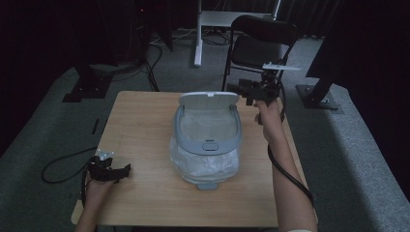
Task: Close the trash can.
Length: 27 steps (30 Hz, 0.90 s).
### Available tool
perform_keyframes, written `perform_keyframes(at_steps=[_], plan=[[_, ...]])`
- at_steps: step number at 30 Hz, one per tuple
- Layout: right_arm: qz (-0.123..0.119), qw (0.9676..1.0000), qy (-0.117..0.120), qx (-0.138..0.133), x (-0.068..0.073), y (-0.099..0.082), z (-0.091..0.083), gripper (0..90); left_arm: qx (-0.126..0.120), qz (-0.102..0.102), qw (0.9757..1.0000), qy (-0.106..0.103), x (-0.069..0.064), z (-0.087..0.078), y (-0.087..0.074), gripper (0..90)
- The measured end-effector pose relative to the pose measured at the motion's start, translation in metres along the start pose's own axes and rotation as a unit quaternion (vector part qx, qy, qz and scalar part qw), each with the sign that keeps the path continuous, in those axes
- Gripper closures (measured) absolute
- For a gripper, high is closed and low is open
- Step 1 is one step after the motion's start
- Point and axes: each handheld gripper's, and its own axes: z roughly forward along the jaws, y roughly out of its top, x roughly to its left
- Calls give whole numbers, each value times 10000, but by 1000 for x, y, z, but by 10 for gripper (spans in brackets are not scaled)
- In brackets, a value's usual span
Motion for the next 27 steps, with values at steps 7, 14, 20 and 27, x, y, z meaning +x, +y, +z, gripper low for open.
perform_keyframes(at_steps=[7,14,20,27], plan=[[-400,9986,336,58,24,-28,-2,141,4,-2,10000,4,0,0,0,7],[-712,9965,396,175,45,-51,2,141,2,-13,10000,14,0,0,0,7],[-1004,9945,163,238,61,-63,5,127,3,-12,10000,13,0,0,0,7],[-1517,9869,-358,428,77,-71,10,121,2,-13,10000,14,0,0,0,7]])
